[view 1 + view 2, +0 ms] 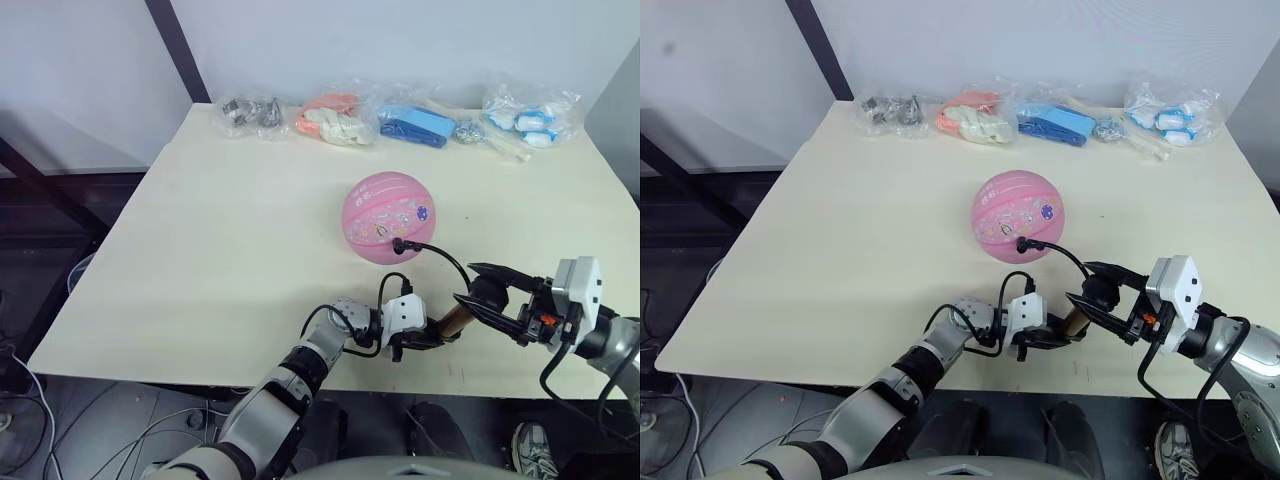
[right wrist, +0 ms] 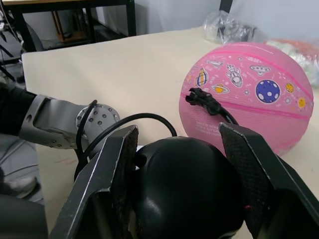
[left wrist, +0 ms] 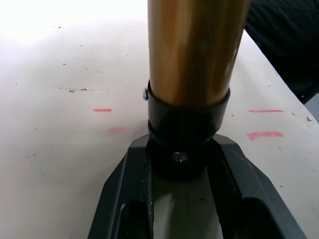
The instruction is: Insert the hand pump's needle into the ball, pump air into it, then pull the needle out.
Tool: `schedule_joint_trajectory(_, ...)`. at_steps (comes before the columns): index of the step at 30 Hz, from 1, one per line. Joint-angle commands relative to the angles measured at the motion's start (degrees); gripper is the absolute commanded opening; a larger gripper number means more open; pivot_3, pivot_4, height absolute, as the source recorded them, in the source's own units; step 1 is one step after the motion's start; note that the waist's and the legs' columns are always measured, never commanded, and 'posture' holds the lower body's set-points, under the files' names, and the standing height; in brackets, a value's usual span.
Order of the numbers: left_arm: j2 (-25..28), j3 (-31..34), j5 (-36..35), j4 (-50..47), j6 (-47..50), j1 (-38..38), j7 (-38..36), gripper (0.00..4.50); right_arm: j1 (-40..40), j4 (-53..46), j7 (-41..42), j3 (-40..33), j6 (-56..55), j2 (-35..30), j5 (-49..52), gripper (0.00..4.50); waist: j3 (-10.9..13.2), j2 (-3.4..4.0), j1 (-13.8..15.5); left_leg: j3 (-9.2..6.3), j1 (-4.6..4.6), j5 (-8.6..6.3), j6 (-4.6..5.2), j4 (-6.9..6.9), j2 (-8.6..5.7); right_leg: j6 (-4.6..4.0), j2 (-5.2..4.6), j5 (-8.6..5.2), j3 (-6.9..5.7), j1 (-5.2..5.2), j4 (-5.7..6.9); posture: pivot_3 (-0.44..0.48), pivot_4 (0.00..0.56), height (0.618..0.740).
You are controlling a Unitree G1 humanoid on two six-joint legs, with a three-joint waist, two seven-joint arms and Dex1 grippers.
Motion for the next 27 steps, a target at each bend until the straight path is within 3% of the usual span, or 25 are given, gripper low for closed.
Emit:
schedule_joint_trajectory(1, 0.3, -1.0, 1.2, 2.8, 1.7, 1.5, -0.1, 1.03, -1.8, -5.7, -0.1, -5.2, 2.5, -1.9, 8.2, 2.16, 0.0, 0.0, 0.0, 0.0, 0.0, 0.0, 0.0, 0.0, -0.01, 0.0, -0.01, 0.0, 0.0, 0.0, 0.0, 0.0, 0.15, 0.74)
schedule_joint_trajectory(18, 0.8, -1.1, 1.0, 3.1, 1.6, 1.3, -0.6, 1.03, -12.9, -3.2, -2.9, -20.4, 12.4, -13.3, 26.7, 2.16, 0.1, -0.1, 0.0, -0.05, -0.08, 0.0, 0.01, 0.0, 0.02, -0.01, -0.04, 0.0, -0.05, -0.01, -0.04, 0.0, 0.15, 0.74)
schedule_joint_trajectory(21, 0.8, -1.1, 1.0, 3.1, 1.6, 1.3, -0.7, 1.03, -13.8, -3.0, -3.9, -20.7, 13.3, -13.2, 28.6, 2.16, 0.1, -0.09, 0.0, -0.04, -0.14, 0.0, 0.01, 0.0, 0.01, -0.01, -0.05, 0.01, -0.04, -0.05, -0.06, 0.0, 0.15, 0.74)
schedule_joint_trajectory(27, 0.7, -1.2, 1.1, 3.2, 1.4, 1.2, -0.6, 1.03, -10.5, -6.0, -3.8, -14.1, 12.9, -9.6, 22.6, 2.16, 0.1, -0.05, 0.0, -0.06, -0.18, 0.0, 0.01, 0.0, 0.01, -0.01, -0.05, 0.01, -0.06, -0.09, -0.06, 0.0, 0.15, 0.74)
